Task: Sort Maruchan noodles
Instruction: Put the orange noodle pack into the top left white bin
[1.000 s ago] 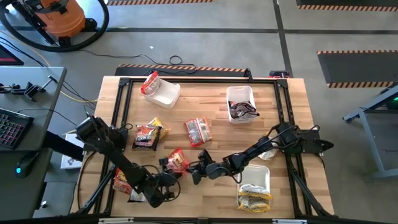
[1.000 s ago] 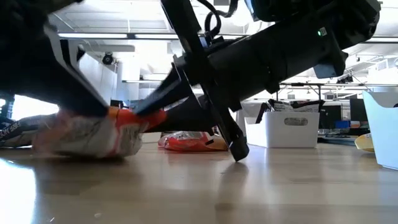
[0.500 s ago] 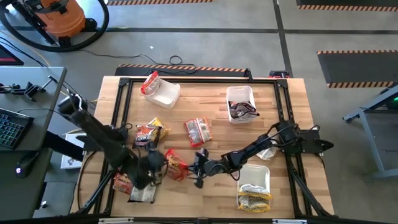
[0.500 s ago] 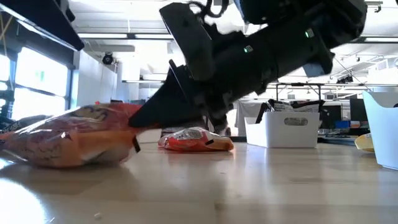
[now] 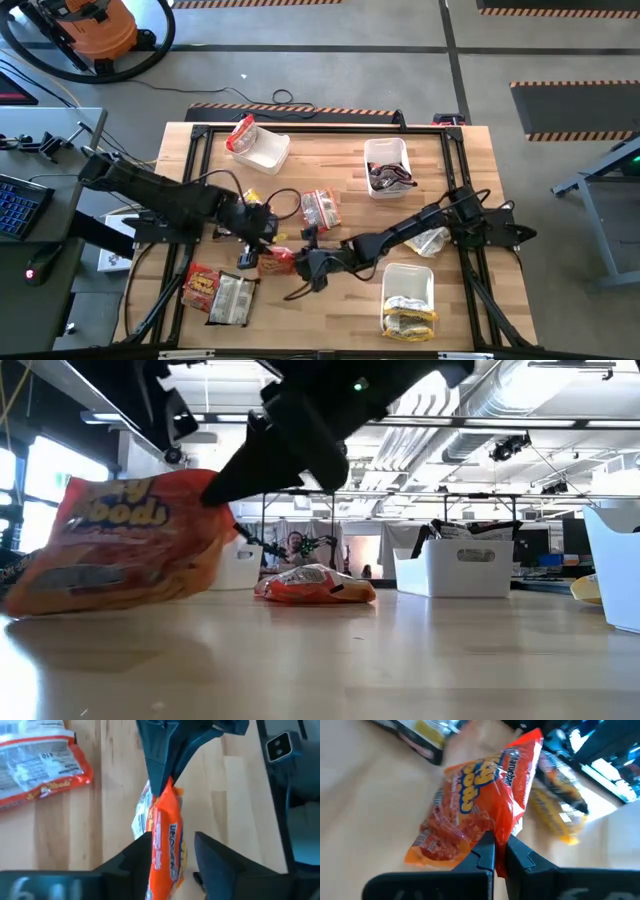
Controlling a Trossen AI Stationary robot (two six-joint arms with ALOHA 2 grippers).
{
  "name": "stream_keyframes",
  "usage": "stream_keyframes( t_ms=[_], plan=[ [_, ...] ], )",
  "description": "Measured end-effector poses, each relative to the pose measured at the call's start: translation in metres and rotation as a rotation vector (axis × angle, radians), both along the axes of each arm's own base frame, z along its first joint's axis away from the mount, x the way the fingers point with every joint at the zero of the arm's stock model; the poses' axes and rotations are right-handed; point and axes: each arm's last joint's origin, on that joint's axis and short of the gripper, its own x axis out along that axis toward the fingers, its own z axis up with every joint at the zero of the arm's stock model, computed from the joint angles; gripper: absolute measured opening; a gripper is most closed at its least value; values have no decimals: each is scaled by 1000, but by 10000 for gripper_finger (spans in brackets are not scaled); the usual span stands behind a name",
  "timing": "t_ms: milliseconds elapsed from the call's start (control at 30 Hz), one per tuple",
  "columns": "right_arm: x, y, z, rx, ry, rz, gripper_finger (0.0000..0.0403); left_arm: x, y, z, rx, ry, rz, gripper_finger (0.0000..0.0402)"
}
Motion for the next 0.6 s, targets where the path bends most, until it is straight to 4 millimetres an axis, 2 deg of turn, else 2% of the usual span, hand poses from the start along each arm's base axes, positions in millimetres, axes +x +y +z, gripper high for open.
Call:
stream_keyframes(
  t_ms=[133, 333, 500, 600],
  plan=[
    [8, -6, 11, -77, -8, 58, 0, -3, 7, -4, 17, 54, -49, 173],
    [15, -15, 21, -149, -17, 111, 0, -2, 3, -18, 97, 145, -94, 202],
    [19, -21, 28, -176, -14, 108, 0, 2, -4, -32, 150, 213, -151, 205],
    [19, -22, 30, -203, 16, 92, 0, 2, -7, -41, 188, 278, -161, 185]
  ],
)
